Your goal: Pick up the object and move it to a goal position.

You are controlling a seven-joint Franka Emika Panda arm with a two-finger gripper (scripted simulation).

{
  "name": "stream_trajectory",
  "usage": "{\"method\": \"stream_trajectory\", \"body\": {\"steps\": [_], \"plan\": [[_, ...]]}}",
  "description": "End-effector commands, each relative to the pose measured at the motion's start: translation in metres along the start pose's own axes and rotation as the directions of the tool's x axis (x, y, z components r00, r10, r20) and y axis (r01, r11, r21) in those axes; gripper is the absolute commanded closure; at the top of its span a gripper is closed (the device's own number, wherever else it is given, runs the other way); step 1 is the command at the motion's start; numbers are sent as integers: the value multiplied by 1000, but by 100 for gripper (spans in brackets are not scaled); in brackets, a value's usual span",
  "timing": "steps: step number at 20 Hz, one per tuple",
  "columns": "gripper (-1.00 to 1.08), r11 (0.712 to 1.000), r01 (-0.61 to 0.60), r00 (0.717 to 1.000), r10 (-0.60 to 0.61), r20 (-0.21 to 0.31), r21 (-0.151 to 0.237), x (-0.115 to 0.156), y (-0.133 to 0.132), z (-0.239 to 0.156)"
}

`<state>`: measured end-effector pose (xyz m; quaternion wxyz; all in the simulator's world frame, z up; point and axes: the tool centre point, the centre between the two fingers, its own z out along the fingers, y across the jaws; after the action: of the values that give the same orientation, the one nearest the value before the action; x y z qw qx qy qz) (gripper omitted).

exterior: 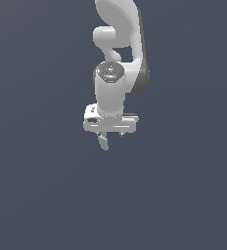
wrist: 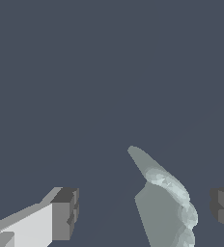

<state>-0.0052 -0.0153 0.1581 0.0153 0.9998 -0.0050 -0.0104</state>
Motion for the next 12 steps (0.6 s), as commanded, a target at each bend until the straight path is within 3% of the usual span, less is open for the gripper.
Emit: {"method": "stream_trajectory", "body": {"steps": [1, 7, 12], "plan": [[-20, 1000, 0, 1000, 0, 0, 0, 0, 0, 0], [-20, 1000, -22, 1000, 22, -8, 0, 3, 10, -6], [-20, 1000, -25, 1000, 25, -6, 16, 2, 1, -15]]}}
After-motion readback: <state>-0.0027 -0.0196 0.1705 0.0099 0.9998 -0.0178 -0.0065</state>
